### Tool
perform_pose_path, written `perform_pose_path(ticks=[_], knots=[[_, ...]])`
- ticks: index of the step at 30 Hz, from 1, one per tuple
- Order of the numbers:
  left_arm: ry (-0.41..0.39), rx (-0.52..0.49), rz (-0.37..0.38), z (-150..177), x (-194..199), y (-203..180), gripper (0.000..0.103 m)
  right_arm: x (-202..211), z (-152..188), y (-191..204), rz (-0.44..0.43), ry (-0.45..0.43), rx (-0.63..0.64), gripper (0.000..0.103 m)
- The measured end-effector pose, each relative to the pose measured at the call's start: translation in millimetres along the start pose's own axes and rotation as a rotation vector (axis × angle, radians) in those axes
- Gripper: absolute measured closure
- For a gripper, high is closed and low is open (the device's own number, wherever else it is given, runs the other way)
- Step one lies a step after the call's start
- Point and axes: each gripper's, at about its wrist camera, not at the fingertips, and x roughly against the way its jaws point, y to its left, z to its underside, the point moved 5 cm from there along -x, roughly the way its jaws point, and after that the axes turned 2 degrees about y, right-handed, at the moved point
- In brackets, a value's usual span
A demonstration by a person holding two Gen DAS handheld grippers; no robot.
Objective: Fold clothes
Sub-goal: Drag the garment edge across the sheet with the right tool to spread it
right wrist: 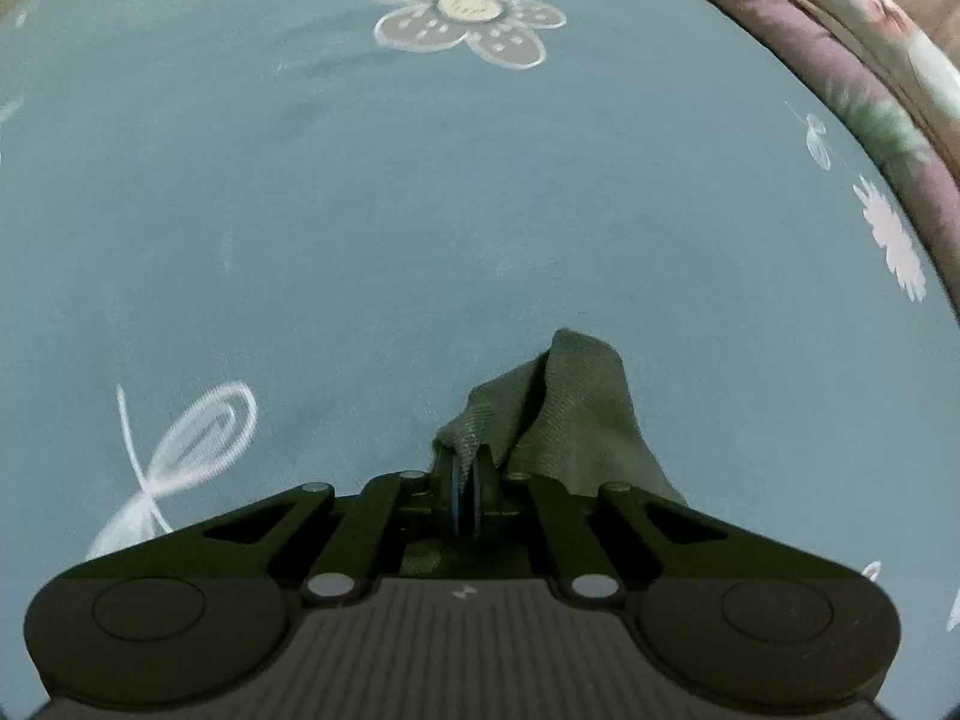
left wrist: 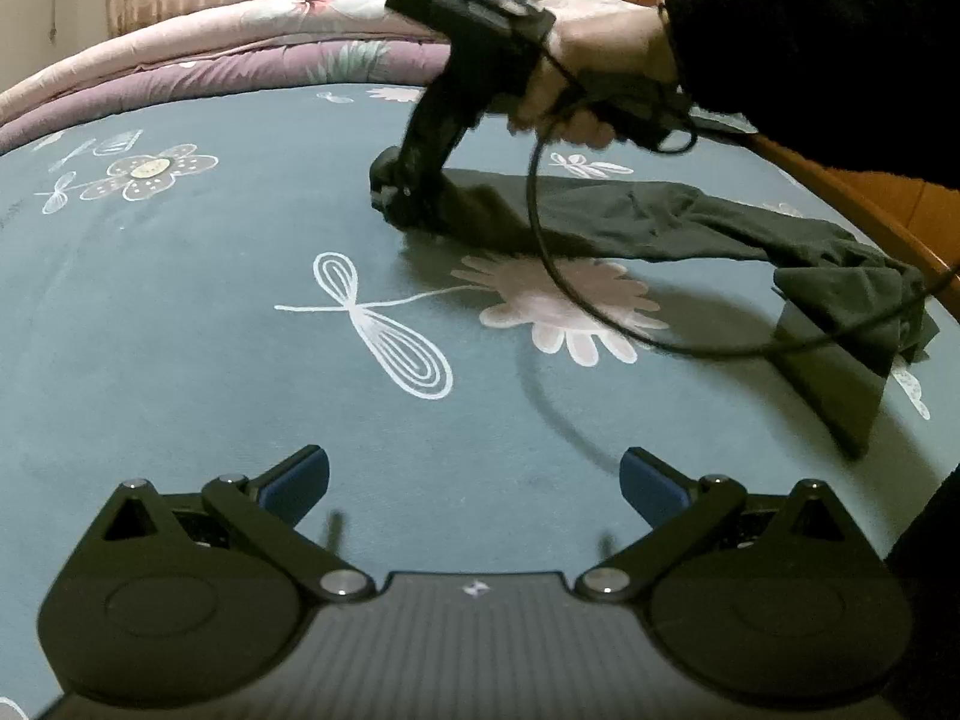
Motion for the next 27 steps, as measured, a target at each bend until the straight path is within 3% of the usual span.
perform_pose_path(ticks=[8,15,19,27], knots=[[-0.019,0.030,-0.019,1,7,7,0.001,49,-53,-14,-0.134,-0.144,-0.174,0.098],[-0.020,0.067,-0.045,5,11,17,0.001,52,-108,-16,-0.085,-0.190,-0.181,0.097],[-0.021,0.079,-0.049,4,9,20,0.001,50,-110,-23,-0.080,-0.182,-0.224,0.080],[0.019,0.077,-0.016,3,-8,23,0.001,50,-69,-35,-0.078,-0.179,-0.199,0.077]])
